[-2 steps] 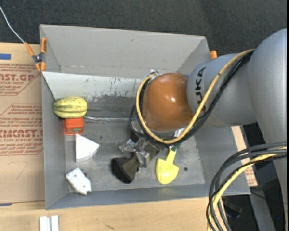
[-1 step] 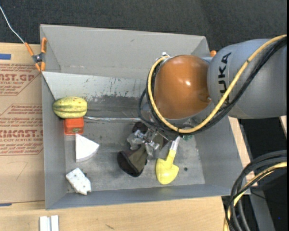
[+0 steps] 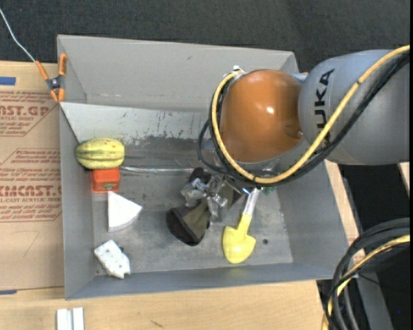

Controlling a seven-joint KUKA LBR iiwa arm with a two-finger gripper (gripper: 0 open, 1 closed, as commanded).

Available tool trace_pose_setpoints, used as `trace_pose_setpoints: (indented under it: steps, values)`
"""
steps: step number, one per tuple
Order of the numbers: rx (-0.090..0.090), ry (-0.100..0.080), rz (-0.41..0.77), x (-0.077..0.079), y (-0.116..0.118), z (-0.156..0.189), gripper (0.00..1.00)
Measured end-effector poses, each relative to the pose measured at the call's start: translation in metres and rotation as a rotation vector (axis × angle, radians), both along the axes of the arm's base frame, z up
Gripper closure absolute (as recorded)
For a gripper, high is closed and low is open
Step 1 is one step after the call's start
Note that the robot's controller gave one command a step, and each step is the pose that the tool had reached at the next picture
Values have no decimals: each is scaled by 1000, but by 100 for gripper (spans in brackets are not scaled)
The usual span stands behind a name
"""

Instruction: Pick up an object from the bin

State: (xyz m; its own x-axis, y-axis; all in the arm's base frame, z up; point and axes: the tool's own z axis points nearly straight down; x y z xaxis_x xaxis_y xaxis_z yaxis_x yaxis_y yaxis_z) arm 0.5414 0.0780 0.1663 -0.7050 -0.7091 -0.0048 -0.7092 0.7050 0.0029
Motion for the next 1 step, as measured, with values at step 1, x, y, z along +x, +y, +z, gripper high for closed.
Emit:
trace_pose_setpoints:
  steps: [1]
  values:
    - [-1, 9, 45, -5, -12, 44, 100]
